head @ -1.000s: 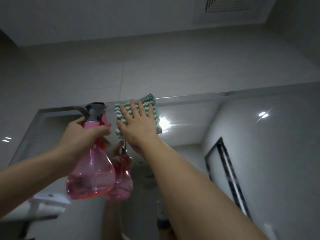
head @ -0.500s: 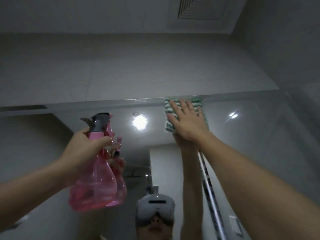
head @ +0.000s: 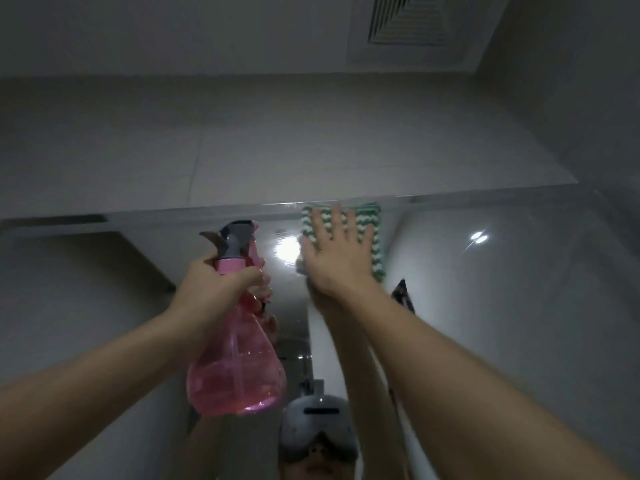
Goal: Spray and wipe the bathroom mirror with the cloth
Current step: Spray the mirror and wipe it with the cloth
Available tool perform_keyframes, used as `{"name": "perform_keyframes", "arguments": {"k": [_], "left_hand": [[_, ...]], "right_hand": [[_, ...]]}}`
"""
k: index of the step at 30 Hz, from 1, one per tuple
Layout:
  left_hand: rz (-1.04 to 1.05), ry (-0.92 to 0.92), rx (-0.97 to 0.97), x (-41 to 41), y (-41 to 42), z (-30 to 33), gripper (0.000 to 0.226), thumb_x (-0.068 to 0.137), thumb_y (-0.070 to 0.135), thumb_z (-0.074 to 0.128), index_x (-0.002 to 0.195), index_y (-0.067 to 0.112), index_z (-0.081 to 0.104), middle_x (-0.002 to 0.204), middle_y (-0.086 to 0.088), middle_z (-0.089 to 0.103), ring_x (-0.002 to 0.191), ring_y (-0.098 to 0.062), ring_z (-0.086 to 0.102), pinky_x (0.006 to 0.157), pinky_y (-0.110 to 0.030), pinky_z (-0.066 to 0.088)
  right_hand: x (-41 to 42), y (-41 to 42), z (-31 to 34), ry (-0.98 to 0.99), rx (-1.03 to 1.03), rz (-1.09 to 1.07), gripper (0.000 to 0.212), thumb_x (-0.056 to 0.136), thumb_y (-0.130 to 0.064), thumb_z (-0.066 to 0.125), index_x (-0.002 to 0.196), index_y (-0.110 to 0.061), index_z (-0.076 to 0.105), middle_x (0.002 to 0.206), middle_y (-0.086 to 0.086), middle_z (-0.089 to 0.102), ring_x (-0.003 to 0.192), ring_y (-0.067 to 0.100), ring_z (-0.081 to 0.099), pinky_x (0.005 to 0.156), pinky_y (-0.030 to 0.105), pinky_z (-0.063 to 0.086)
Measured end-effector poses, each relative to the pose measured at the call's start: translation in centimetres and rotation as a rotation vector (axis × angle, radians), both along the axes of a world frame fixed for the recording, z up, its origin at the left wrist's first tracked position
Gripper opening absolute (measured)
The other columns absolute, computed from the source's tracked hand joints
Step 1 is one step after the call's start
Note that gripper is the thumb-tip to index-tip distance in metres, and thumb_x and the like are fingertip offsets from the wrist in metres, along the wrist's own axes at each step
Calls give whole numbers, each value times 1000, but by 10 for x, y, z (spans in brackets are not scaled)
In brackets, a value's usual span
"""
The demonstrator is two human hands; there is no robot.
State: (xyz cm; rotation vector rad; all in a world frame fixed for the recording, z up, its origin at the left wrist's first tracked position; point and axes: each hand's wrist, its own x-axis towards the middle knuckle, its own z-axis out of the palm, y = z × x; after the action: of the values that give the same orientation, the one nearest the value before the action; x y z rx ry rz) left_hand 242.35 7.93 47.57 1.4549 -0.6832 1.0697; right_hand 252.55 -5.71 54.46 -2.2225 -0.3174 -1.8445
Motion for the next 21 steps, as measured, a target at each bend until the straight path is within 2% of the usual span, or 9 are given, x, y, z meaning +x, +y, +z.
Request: {"name": "perform_keyframes", "arguments": {"k": [4,6,9,12,15,17,21], "left_hand": [[183,-57,-60,2,28,-1,16,71,-4,67,67,10,60,52,-7,57,37,-10,52,41,-21,44],[263,-63,-77,-5,41,-5,16,59,3,72,67,10,61,47,-3,58,41,-15,52,44,-23,44],[343,-36,-91,-16,57,-12,25,54,4,76,71,12,59,56,-13,58,48,-23,53,43,-22,45],[404,-21,-92,-17,63,-15,20,74,-6,67,73,10,55,60,-16,56,36,-17,54,31,-12,39],[417,-11,-76,-17,55,-15,19,78,-5,64,74,12,55,62,-17,57,38,-20,55,44,-26,44],[385,-18,-56,-15,43,-13,18,78,-5,63,76,11,56,64,-17,57,48,-26,54,53,-29,41],[337,-53,7,-8,13,-8,17,78,-4,63,79,12,58,66,-14,57,54,-25,52,52,-29,39]], "right_hand": [[-1,84,-13,-48,-167,19,59,100,-48,14,150,-27,-9,157,8,-17,144,28,-18,112,56,-17],[0,112,-23,-56,-236,-5,59,100,-47,14,151,-27,-9,157,8,-19,143,28,-20,107,55,-22],[-4,124,-27,-50,-249,12,58,100,-49,12,150,-29,-8,156,6,-20,143,26,-22,106,52,-24],[-6,112,-25,-36,-306,30,57,100,-51,13,150,-31,-6,157,3,-17,144,23,-21,107,50,-24],[-4,79,-17,-30,-378,16,54,100,-51,14,150,-36,-2,158,-3,-12,145,17,-15,110,49,-20],[-2,43,-11,-35,-310,26,54,100,-51,16,150,-38,-1,159,-4,-10,145,16,-13,112,49,-17],[6,-38,-6,-34,-152,5,55,100,-51,15,150,-38,-3,159,-3,-13,146,15,-12,113,44,-16]]}}
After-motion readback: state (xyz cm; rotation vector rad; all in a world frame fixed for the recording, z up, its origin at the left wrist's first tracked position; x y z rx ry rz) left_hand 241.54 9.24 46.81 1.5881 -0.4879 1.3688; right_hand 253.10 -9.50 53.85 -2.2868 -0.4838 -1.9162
